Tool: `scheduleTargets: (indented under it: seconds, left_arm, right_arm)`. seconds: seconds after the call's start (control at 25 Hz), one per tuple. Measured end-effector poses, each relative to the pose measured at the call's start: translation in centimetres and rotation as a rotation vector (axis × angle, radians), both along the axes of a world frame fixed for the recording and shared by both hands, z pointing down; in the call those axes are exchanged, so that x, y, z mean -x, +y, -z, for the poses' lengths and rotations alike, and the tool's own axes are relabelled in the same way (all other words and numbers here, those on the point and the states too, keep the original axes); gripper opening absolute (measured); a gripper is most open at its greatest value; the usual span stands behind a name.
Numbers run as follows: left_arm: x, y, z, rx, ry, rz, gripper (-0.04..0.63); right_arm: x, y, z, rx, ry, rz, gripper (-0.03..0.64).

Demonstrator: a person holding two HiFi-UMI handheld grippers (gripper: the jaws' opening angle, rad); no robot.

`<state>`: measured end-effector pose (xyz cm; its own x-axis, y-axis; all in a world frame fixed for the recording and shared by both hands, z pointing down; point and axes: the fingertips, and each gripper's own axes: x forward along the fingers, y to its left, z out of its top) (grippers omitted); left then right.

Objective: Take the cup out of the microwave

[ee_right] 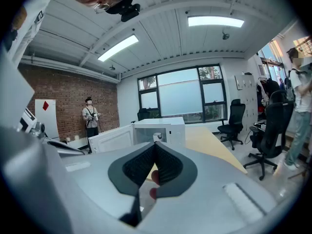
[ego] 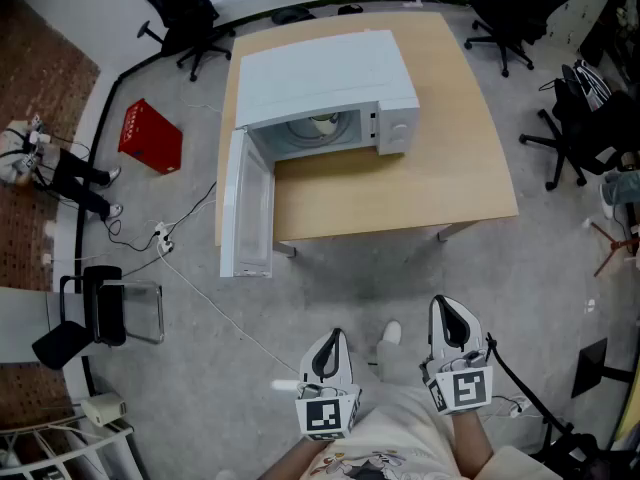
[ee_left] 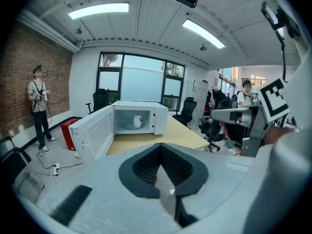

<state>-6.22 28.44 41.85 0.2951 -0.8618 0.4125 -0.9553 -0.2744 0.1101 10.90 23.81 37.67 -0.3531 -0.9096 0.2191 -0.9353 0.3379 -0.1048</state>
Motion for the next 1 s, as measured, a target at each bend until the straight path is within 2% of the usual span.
scheduleTargets:
  seconds: [0.16,0.36,0.56,0.88,1.0]
  left_arm:
    - [1.0,2.8,2.6,-0.021,0.019,-0.008,0.002]
    - [1.9,4.1,3.2,-0.033,0.052,-0.024,0.003]
    - [3.0,4.9,3.6,-0.042,0.066,-0.032,0.002]
    - [7.2,6.0,3.6,-0.038,0.084,-0.021,0.002]
    - [8.4,5.7,4.2,-0.055,0.084,-0.042,0.002]
  right_arm:
    - [1.6,3.0,-0.2,0.047,-0.029,-0.006,0.006]
    - [4.3,5.1,0.8,0.023,-0.016,0.032,0.006]
    - [5.7,6.5,1.3,0.028,-0.047,0.06,0.008]
    - [7.8,7.2,1.7,0.008,-0.022,0.015,0.008]
    - [8.7,7.1,1.9,-0.004,-0.022,-0.011,0.008]
